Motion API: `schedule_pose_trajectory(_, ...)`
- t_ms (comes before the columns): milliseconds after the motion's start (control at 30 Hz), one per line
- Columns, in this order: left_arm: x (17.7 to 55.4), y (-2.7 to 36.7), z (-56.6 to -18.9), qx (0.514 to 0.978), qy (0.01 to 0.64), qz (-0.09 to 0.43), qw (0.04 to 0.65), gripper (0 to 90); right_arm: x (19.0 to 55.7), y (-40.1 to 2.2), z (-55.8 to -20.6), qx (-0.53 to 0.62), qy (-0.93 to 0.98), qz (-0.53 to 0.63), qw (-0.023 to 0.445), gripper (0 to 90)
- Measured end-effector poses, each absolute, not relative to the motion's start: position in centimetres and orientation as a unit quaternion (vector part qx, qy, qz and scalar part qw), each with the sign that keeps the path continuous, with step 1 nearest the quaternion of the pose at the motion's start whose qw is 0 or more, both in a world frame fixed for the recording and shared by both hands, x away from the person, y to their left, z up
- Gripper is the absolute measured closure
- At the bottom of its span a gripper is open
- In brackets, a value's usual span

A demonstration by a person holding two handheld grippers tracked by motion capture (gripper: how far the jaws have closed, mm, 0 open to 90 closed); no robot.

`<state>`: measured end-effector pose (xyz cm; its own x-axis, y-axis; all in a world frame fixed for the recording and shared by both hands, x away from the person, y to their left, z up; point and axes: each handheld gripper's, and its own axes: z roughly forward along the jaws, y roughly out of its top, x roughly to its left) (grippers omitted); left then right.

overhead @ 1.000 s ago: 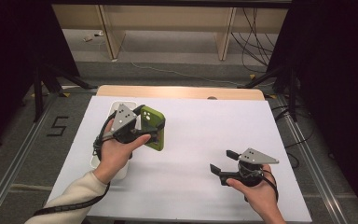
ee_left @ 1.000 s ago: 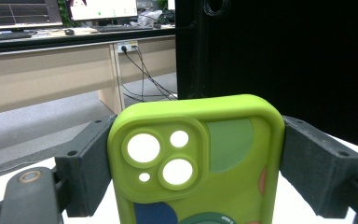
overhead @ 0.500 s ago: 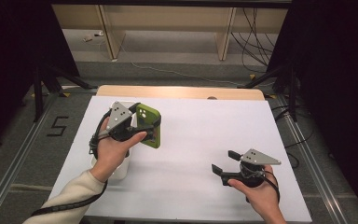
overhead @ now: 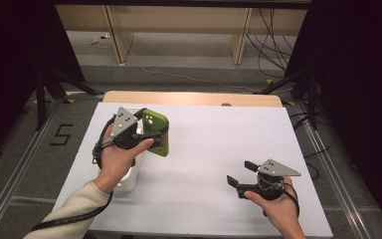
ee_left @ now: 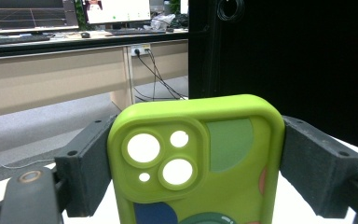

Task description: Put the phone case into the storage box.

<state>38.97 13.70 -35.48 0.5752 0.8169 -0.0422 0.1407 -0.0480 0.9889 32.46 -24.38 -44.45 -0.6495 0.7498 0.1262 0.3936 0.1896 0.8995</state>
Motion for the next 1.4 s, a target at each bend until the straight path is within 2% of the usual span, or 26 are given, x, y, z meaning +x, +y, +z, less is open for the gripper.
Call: schedule_pose_trajectory(1400, 39.7, 15.5, -34.8, 0.649, 0.374, 0.308, 0.586, 16.5, 32.5, -24.4, -44.7, 0.383, 0.751, 0.508, 0.175, 16.3)
